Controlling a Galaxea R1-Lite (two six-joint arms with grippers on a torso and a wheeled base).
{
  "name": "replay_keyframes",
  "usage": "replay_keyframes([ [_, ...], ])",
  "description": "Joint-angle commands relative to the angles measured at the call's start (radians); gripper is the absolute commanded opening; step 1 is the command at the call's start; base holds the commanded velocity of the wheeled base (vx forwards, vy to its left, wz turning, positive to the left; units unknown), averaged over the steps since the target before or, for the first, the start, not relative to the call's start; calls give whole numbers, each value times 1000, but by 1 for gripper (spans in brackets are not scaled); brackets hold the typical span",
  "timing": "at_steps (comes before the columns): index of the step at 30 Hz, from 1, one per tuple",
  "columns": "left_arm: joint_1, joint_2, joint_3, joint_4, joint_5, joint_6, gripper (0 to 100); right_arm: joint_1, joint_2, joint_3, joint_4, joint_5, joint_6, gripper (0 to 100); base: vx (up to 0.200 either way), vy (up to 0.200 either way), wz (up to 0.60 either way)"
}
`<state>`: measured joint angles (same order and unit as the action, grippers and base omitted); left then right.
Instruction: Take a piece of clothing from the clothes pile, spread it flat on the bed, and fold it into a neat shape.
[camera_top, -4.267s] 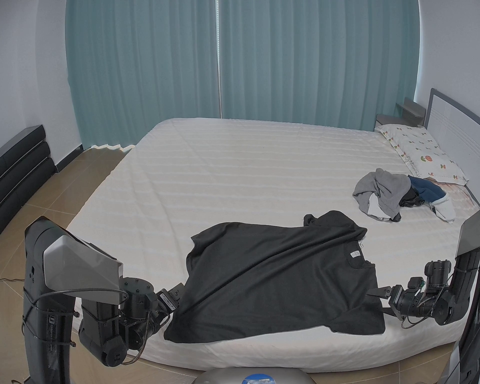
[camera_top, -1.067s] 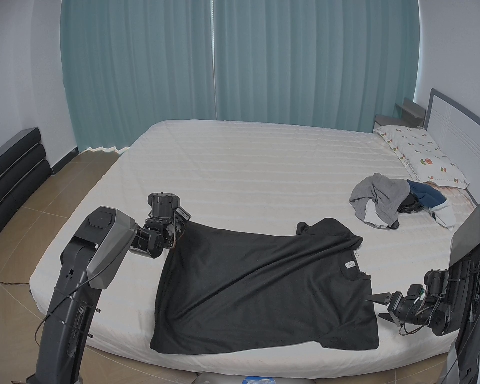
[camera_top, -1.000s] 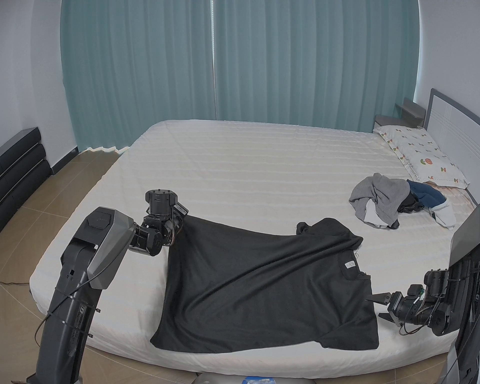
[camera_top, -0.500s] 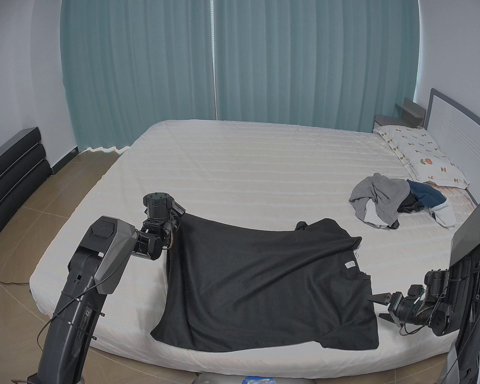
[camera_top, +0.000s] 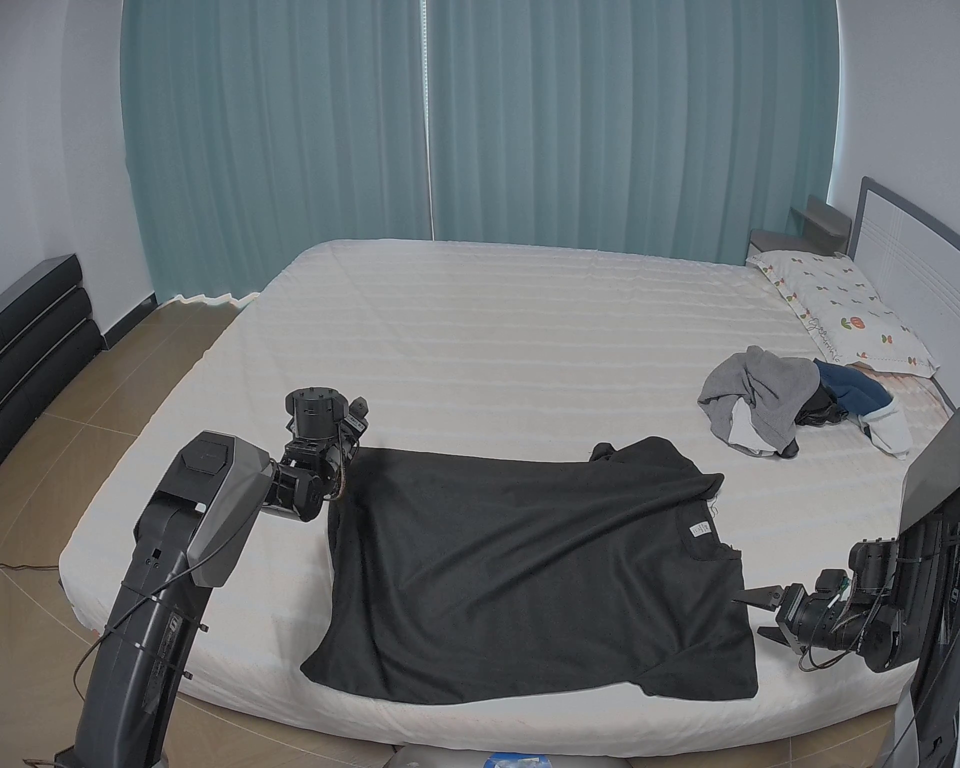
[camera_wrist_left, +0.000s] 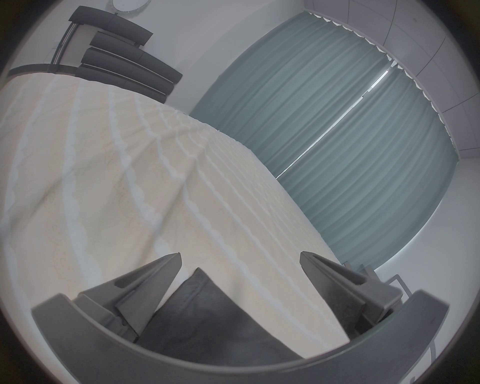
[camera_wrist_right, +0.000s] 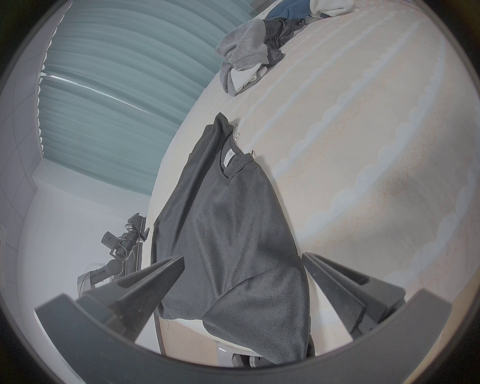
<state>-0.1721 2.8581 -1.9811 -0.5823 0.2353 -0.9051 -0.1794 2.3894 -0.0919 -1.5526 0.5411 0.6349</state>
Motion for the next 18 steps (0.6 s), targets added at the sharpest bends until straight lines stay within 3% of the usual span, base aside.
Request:
replay_keyframes([
  [1,3,-34,48,1,-7,-1,100,0,-1,0,-18,0,0,100,0,0,0],
  [9,20,-144,194,1,-19,-9,100,0,-1,0,-18,0,0,100,0,0,0],
  [10,29,-214,301,-7,-51,-11,100,0,-1,1,-18,0,0,100,0,0,0],
  [11,29,-214,301,-7,-51,-11,100,0,-1,1,-18,0,0,100,0,0,0],
  [14,37,-365,518,-13,-113,-20,100,0,-1,0,-18,0,0,100,0,0,0],
  [18,36,-457,643,-56,-172,-21,100,-2,-2,0,-18,5,0,100,0,0,0],
])
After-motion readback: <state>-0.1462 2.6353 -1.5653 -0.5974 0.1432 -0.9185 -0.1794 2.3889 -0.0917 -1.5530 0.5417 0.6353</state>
